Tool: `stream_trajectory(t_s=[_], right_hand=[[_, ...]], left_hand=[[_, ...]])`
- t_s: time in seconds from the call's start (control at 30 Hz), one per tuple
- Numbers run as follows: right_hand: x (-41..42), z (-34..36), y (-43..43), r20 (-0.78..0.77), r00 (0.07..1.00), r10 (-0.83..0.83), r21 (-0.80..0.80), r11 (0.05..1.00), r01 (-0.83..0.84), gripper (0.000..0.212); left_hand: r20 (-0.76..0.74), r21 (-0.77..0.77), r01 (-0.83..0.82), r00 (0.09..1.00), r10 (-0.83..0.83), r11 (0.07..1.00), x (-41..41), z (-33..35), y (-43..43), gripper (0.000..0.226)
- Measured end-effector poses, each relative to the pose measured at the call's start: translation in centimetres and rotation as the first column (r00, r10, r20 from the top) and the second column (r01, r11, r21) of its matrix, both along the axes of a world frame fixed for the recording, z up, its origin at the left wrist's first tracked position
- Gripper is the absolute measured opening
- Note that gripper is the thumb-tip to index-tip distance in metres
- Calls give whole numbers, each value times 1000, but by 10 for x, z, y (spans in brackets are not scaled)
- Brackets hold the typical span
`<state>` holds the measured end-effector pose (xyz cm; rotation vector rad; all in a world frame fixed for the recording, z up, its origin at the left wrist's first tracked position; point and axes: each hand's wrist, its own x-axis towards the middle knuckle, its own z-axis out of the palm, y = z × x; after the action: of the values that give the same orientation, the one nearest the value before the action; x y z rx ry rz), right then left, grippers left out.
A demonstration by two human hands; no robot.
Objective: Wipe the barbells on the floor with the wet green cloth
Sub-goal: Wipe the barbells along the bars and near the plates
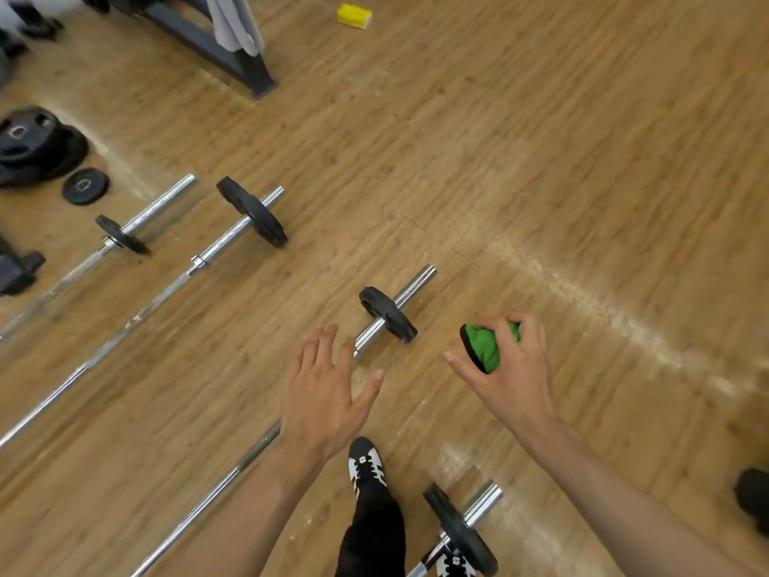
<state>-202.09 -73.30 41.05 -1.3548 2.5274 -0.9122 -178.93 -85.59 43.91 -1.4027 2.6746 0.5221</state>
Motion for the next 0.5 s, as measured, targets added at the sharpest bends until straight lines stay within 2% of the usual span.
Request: stream_trajectory(t_s=[0.13, 0.33, 0.5], right_hand=[[6, -17, -44, -6, 1000, -17, 77, 997, 18, 72], [18, -37, -116, 12, 997, -73, 149, 986, 70, 79], [6, -39, -143, 1, 999, -44, 190, 981, 43, 72]], left_hand=[[-8, 14, 39, 999, -39, 999, -4, -16, -61, 88], [-11, 7, 252, 968, -252, 968, -7, -48, -132, 83], [4, 59, 247, 969, -248, 967, -22, -67, -161, 84]])
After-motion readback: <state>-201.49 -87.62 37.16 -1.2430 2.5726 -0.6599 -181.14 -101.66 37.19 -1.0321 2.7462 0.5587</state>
